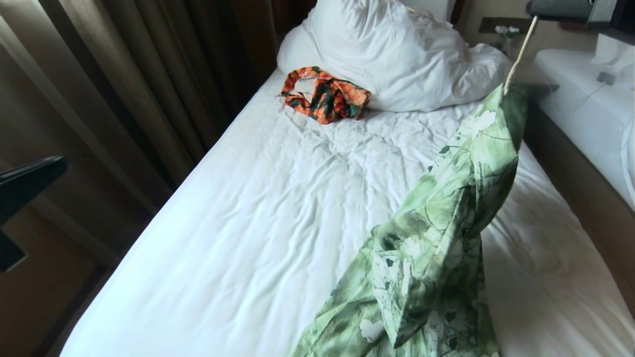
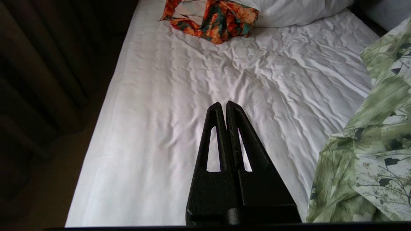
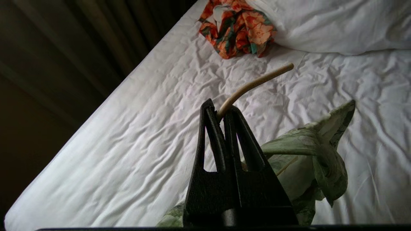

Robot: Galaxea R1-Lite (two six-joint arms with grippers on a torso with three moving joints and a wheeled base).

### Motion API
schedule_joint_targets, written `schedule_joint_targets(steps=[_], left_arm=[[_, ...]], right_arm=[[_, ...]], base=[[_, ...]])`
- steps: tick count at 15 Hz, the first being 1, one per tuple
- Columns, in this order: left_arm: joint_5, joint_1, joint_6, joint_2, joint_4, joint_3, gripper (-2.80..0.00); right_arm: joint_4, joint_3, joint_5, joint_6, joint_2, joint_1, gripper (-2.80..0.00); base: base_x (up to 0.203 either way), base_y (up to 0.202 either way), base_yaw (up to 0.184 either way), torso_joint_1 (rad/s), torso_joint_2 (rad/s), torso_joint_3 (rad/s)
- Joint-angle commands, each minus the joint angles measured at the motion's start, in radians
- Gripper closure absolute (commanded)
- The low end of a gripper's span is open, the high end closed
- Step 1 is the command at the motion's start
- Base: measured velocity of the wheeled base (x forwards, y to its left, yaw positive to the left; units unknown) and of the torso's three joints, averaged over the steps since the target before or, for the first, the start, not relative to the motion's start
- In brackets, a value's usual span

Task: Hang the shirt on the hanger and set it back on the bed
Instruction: Take the clothes hanger out of the clothes

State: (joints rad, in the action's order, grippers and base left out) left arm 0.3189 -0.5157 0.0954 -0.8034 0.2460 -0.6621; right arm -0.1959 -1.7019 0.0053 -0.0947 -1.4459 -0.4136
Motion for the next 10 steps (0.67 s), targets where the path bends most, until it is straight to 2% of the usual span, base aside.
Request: schedule_joint_targets(steps=[1, 5, 10], left_arm=[[0.002, 0.047, 0.000, 0.092, -0.023, 0.015, 0.00], [0.002, 0.077, 0.000, 0.121, -0.025, 0.033, 0.00], [0.000, 0.091, 0.000, 0.119, -0.021, 0.030, 0.00]], right_arm=[[0.007, 0.008, -0.002, -0.002, 0.028, 0.004, 0.00], [0.003, 0.016, -0.007, -0.007, 0.045, 0.027, 0.00], [0.007, 0.019, -0.036, -0.130, 0.050, 0.077, 0.00]], base=[[0.000, 0.000, 0.000, 0.080, -0.33, -0.242], [0.000, 0.000, 0.000, 0.114, -0.46, -0.329], [0.000, 0.000, 0.000, 0.175, -0.53, -0.361]])
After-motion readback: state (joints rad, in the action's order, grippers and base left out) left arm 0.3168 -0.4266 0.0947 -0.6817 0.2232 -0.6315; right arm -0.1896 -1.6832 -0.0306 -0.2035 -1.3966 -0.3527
